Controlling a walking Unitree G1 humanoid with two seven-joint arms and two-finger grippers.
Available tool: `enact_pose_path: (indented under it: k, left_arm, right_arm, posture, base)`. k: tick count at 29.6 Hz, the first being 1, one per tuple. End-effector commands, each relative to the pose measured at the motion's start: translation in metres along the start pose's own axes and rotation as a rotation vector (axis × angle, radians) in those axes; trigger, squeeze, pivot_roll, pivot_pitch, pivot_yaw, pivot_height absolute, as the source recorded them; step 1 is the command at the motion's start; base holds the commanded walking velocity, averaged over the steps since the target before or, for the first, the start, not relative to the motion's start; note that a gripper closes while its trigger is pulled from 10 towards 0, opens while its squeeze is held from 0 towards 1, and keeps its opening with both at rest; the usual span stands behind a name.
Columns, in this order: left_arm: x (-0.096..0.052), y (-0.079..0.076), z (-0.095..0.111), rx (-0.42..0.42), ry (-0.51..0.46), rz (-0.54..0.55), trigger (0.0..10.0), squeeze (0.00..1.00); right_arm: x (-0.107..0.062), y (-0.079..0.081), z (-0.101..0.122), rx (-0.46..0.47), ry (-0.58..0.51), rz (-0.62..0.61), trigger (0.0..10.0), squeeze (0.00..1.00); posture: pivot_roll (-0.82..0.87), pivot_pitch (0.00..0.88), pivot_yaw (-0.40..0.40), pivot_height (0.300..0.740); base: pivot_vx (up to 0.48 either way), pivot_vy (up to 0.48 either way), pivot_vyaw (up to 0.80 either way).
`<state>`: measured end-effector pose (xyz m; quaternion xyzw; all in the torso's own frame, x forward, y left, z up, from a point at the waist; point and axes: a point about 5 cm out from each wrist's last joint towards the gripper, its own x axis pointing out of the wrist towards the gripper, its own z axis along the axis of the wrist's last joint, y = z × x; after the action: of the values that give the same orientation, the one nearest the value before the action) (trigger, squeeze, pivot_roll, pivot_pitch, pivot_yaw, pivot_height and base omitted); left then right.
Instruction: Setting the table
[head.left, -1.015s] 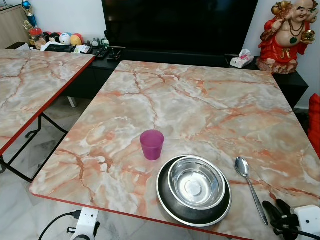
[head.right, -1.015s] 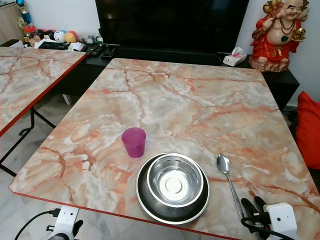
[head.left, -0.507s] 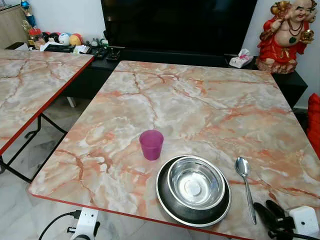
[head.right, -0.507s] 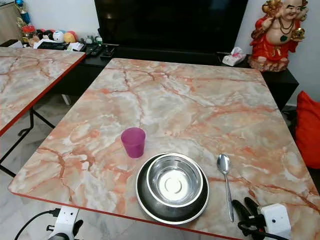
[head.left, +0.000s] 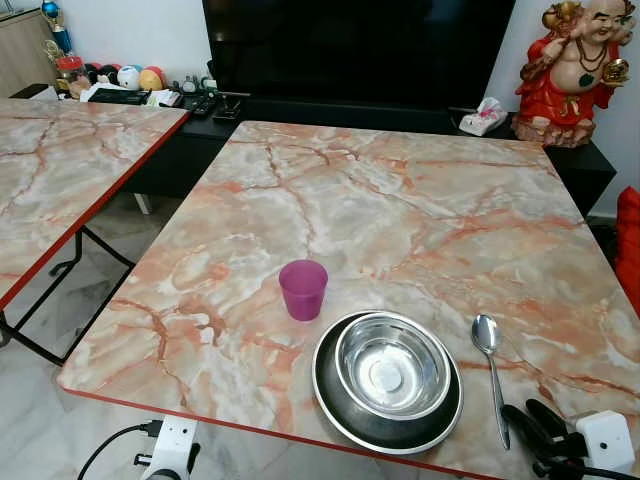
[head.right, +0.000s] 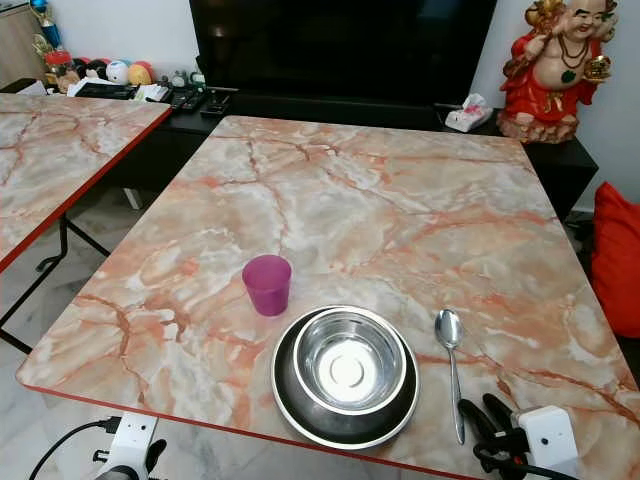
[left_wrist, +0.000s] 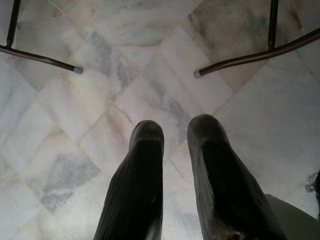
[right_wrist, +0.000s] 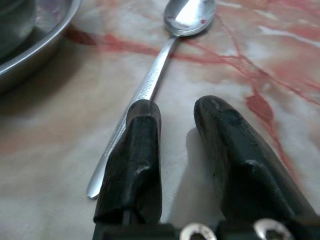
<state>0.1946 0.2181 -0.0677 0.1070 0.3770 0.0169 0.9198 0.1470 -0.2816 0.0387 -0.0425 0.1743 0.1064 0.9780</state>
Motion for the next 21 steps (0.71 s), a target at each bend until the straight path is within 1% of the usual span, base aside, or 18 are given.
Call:
enact_pose_path:
  k: [1,5,7,8,9,11,12,13,14,15,16,17,18,20,21]
  left_arm:
    - [0.0,0.001,0.0,0.018,0.003,-0.005,10.0,0.0]
    - [0.0,0.0,0.0,0.017,0.002,-0.005,10.0,0.0]
    - [0.0,0.0,0.0,0.015,0.001,-0.004,10.0,0.0]
    - [0.0,0.0,0.0,0.015,0.001,-0.004,10.0,0.0]
    - [0.0,0.0,0.0,0.014,0.0,-0.005,10.0,0.0]
    - [0.0,0.001,0.0,0.009,0.001,-0.004,10.0,0.0]
    - [0.0,0.001,0.0,0.009,0.001,-0.004,10.0,0.0]
    - [0.0,0.001,0.0,0.005,0.0,-0.004,10.0,0.0]
    - [0.0,0.001,0.0,0.004,0.0,-0.005,10.0,0.0]
    - [0.0,0.001,0.0,0.004,0.0,-0.005,10.0,0.0]
    - [0.0,0.001,0.001,0.003,0.0,-0.005,10.0,0.0]
    - [0.0,0.002,0.001,-0.003,0.002,-0.002,10.0,0.0]
    - [0.0,0.002,0.001,-0.003,0.002,-0.002,10.0,0.0]
    - [0.001,0.002,0.001,-0.008,0.003,0.001,10.0,0.0]
    - [0.001,0.002,0.001,-0.008,0.003,0.001,10.0,0.0]
  right_arm:
    - [0.0,-0.007,0.005,-0.011,-0.023,-0.053,10.0,0.0]
    - [0.001,-0.01,0.008,-0.019,-0.04,-0.081,10.0,0.0]
    - [0.003,-0.017,0.015,-0.043,-0.085,-0.148,10.0,0.0]
    - [0.003,-0.017,0.015,-0.043,-0.085,-0.148,10.0,0.0]
    - [0.006,-0.022,0.029,-0.062,-0.16,-0.227,10.0,0.0]
    - [0.014,-0.025,0.066,-0.115,-0.333,-0.352,10.0,0.0]
    - [0.014,-0.025,0.066,-0.115,-0.333,-0.352,10.0,0.0]
    - [0.017,-0.023,0.082,-0.113,-0.416,-0.402,10.0,0.0]
    - [0.022,-0.017,0.096,-0.114,-0.482,-0.424,10.0,0.0]
    - [0.022,-0.017,0.096,-0.114,-0.482,-0.424,10.0,0.0]
    - [0.028,-0.008,0.108,-0.119,-0.535,-0.424,10.0,0.0]
    - [0.041,0.015,0.128,-0.13,-0.613,-0.38,10.0,0.0]
    - [0.041,0.015,0.128,-0.13,-0.613,-0.38,10.0,0.0]
    - [0.05,0.028,0.14,-0.094,-0.664,-0.359,10.0,0.0]
    - [0.051,0.03,0.142,-0.084,-0.676,-0.355,10.0,0.0]
  posture:
    - [0.03,0.002,0.009,0.74]
    - [0.03,0.002,0.008,0.74]
    - [0.03,0.0,0.007,0.74]
    - [0.03,0.0,0.007,0.74]
    - [0.03,0.0,0.009,0.74]
    - [0.03,0.0,0.014,0.74]
    - [0.03,0.0,0.014,0.74]
    - [0.03,0.0,0.014,0.74]
    - [0.03,0.0,0.016,0.74]
    - [0.03,0.0,0.016,0.74]
    - [0.03,0.0,0.016,0.74]
    - [0.04,0.0,0.017,0.74]
    - [0.04,0.0,0.017,0.74]
    - [0.04,0.0,0.017,0.74]
    - [0.04,0.0,0.017,0.74]
  base:
    - [0.0,0.0,0.0]
    - [0.0,0.0,0.0]
    - [0.0,0.0,0.0]
    - [0.0,0.0,0.0]
    - [0.0,0.0,0.0]
    - [0.0,0.0,0.0]
    - [0.0,0.0,0.0]
    - [0.0,0.0,0.0]
    - [0.0,0.0,0.0]
    - [0.0,0.0,0.0]
    - [0.0,0.0,0.0]
    - [0.0,0.0,0.0]
    - [0.0,0.0,0.0]
    - [0.0,0.0,0.0]
    - [0.0,0.0,0.0]
